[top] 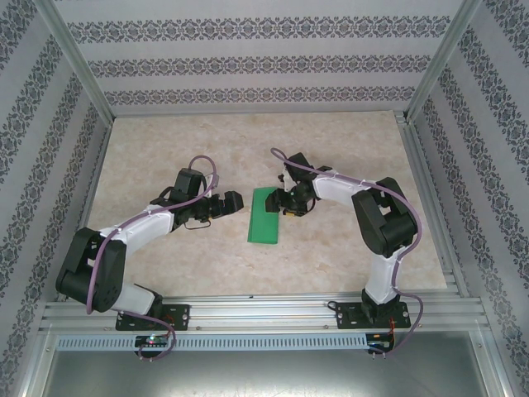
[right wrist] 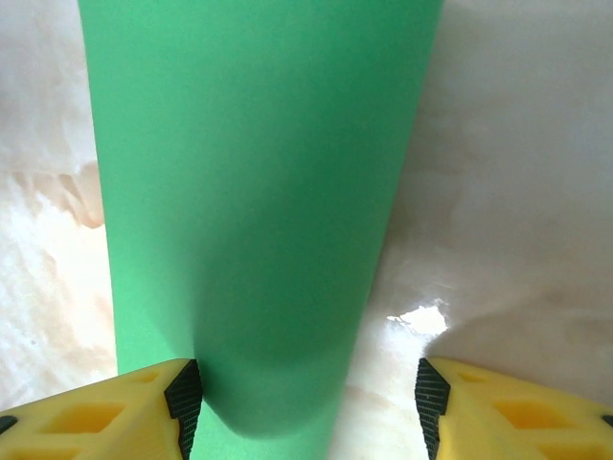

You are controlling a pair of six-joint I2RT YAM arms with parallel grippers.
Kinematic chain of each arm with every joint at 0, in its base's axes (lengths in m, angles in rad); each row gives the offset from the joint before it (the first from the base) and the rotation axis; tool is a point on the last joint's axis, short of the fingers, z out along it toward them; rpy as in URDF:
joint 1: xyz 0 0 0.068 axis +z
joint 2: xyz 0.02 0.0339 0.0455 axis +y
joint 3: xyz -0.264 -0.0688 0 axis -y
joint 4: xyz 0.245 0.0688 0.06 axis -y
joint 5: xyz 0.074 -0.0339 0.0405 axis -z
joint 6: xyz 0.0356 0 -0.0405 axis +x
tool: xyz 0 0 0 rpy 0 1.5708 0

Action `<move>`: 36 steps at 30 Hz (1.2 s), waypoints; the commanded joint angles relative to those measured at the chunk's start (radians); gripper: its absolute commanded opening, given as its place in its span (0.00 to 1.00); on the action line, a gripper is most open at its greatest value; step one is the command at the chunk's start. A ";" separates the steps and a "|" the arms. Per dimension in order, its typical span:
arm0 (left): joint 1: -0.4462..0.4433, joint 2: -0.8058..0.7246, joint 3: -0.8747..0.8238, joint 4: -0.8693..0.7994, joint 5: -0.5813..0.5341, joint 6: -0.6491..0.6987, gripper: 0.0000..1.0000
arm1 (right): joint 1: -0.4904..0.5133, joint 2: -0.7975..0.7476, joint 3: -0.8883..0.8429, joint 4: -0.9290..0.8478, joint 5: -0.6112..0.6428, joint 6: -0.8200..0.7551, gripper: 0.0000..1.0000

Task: Fold a paper plane with a square sheet of paper (pick it up from the middle)
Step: Fold the square sheet of paper in half at the center of the table.

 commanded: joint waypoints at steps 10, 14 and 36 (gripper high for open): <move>-0.011 0.019 0.013 0.020 -0.013 -0.002 1.00 | 0.027 0.027 0.009 -0.050 0.139 0.140 0.67; -0.010 0.023 0.016 0.019 -0.013 0.001 1.00 | 0.036 0.042 0.026 -0.065 0.144 0.147 0.67; -0.010 0.043 0.013 0.025 -0.016 0.004 1.00 | 0.077 0.140 0.166 -0.263 0.301 0.129 0.74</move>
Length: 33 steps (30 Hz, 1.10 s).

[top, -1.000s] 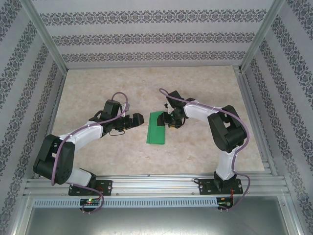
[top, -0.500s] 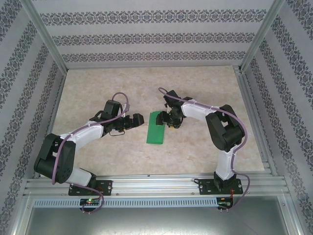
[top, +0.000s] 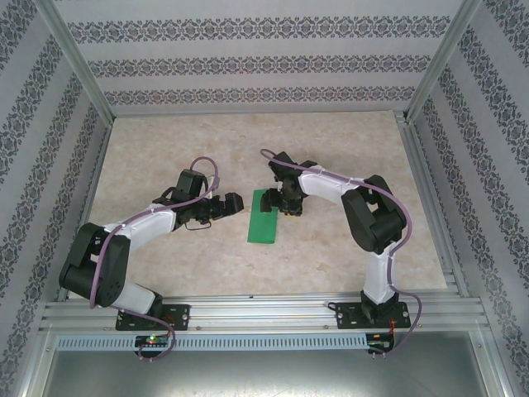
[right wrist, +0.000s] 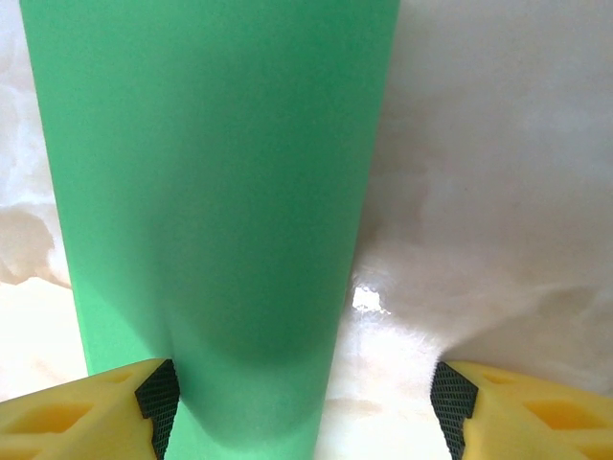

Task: Fold a paper plane with a square sheet of paper (pick it up from the middle)
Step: Fold the square sheet of paper in half at the center of the table.

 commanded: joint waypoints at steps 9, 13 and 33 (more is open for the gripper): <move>-0.010 0.015 0.015 0.028 -0.009 0.007 1.00 | 0.000 0.090 0.038 -0.131 0.138 0.022 0.74; -0.010 0.017 0.014 0.029 -0.007 0.008 1.00 | 0.003 0.095 0.038 -0.130 0.139 0.034 0.73; -0.010 0.019 0.014 0.029 -0.005 0.007 1.00 | 0.008 0.116 0.070 -0.156 0.132 -0.046 0.73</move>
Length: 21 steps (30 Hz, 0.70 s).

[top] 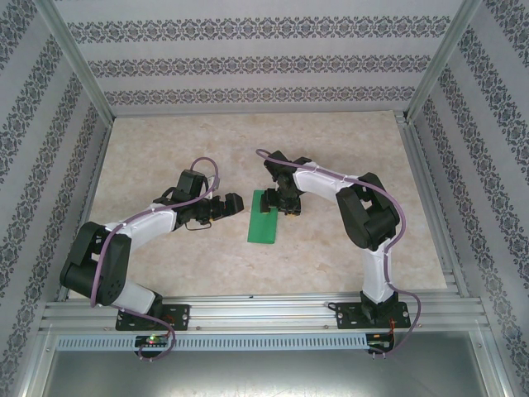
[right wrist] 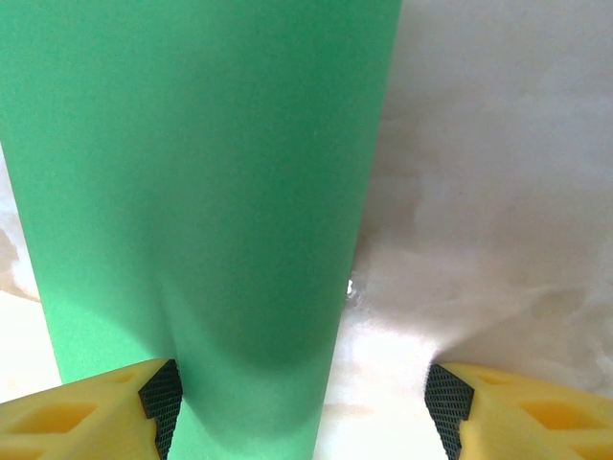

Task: Fold a paper plane with a square sheet of paper (pick it up from the middle)
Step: Fold the square sheet of paper in half at the center of the table.

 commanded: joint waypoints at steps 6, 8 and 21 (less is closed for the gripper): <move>-0.010 0.008 0.014 0.026 -0.005 0.007 1.00 | -0.008 0.074 -0.010 -0.060 0.095 -0.027 0.72; -0.010 0.007 0.015 0.024 -0.005 0.008 1.00 | -0.006 0.078 -0.006 -0.063 0.099 -0.025 0.72; -0.010 0.006 0.014 0.034 0.008 0.003 0.97 | -0.011 0.093 -0.010 -0.067 0.108 -0.011 0.72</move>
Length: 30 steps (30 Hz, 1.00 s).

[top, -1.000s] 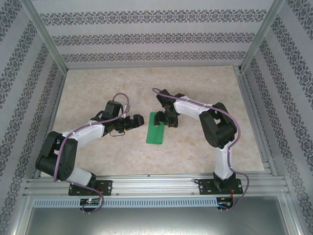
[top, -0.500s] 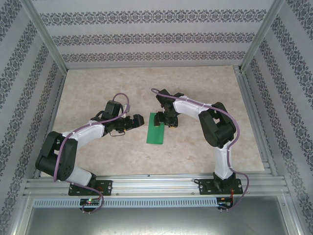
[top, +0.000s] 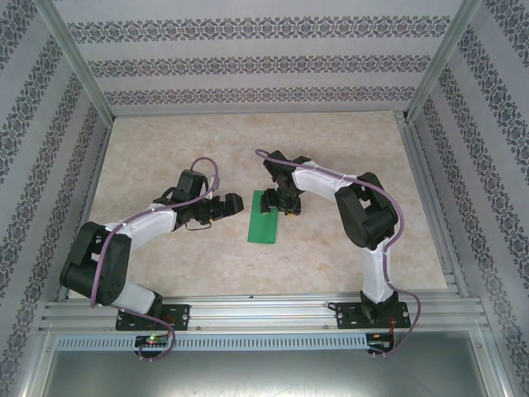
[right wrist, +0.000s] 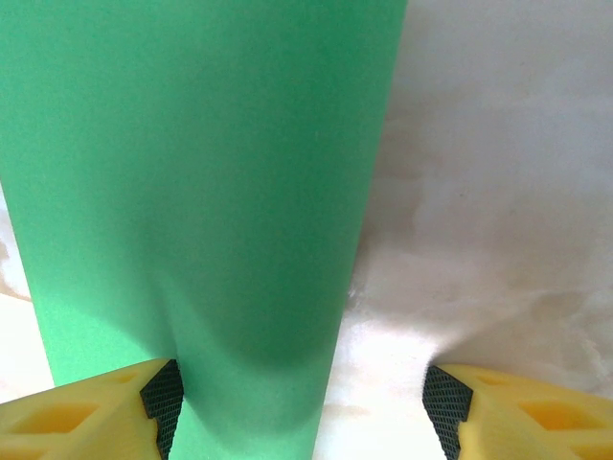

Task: Fold a paper plane with a square sheet of paper (pick it up from the middle)
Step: Hold the square sheet of paper at the center of the table.

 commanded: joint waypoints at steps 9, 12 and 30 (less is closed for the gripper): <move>-0.031 0.079 0.068 0.034 0.064 -0.013 0.31 | -0.011 0.084 -0.031 -0.046 0.106 0.003 0.72; -0.064 0.154 0.129 0.014 0.074 -0.031 0.00 | -0.011 0.086 -0.032 -0.044 0.107 0.004 0.72; -0.158 0.345 0.297 -0.094 -0.038 -0.073 0.00 | -0.011 0.091 -0.042 -0.038 0.108 0.008 0.72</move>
